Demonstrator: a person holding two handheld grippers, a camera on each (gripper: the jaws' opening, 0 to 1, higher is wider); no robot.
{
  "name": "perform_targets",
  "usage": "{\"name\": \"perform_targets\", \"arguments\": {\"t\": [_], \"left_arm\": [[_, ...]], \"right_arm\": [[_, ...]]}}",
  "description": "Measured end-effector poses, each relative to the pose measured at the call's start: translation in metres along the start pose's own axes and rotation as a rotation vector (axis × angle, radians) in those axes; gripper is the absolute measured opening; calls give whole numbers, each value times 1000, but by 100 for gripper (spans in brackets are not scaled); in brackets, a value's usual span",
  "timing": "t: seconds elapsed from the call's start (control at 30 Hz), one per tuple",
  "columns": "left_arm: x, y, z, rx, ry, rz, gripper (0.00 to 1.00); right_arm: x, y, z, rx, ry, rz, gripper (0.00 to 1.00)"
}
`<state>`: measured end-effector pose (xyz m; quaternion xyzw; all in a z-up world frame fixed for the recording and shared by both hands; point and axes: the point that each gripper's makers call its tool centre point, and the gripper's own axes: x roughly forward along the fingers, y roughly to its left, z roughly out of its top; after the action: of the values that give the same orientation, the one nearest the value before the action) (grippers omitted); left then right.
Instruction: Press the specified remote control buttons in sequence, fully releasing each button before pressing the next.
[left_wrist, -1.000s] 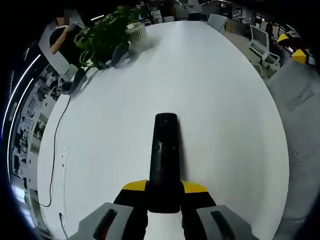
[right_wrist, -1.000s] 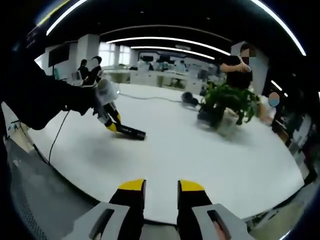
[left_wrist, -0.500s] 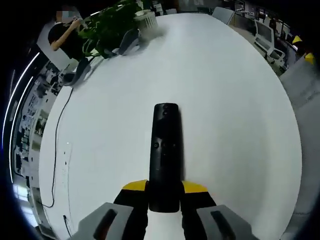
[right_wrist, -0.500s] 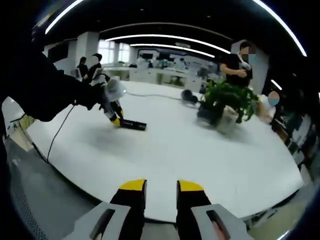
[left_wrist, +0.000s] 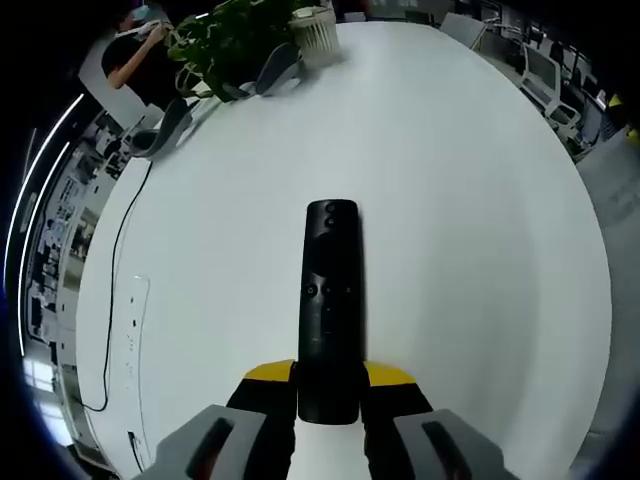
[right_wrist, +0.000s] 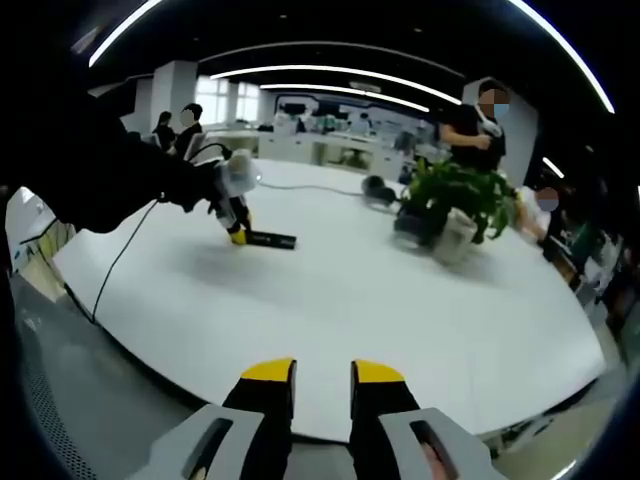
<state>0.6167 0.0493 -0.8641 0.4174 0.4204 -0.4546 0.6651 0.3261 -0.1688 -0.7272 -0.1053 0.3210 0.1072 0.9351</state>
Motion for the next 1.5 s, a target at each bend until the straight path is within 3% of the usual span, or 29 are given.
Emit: {"name": "perform_targets", "arguments": {"t": [0.2, 0.33, 0.43, 0.7, 0.87, 1.1, 1.27, 1.33, 1.4, 1.5], "left_arm": [[-1, -4, 0, 58, -24, 21, 24], [0, -2, 0, 40, -30, 27, 26], [-2, 5, 0, 21, -36, 69, 32], [0, 6, -1, -62, -19, 38, 31], [3, 11, 2, -31, -29, 54, 24], [3, 18, 4, -46, -31, 42, 26], [0, 20, 2, -57, -59, 80, 30], [-2, 17, -1, -62, -51, 62, 37], [-6, 12, 1, -104, -83, 45, 46], [-18, 15, 6, -135, -151, 97, 49]], "right_arm": [[0, 0, 0, -1, 0, 1, 18], [-1, 0, 0, 0, -4, -1, 17], [-1, 0, 1, 1, -9, 1, 18], [-1, -1, 2, 5, -20, -4, 18], [-1, -1, 3, 6, -24, -5, 17], [-1, -1, 3, 6, -19, -3, 17], [0, -1, 3, 7, -16, -3, 17], [0, -1, 2, 6, -15, -3, 17], [-1, -1, 2, 6, -16, -3, 17], [-1, -2, 3, 1, -18, -13, 18]]}}
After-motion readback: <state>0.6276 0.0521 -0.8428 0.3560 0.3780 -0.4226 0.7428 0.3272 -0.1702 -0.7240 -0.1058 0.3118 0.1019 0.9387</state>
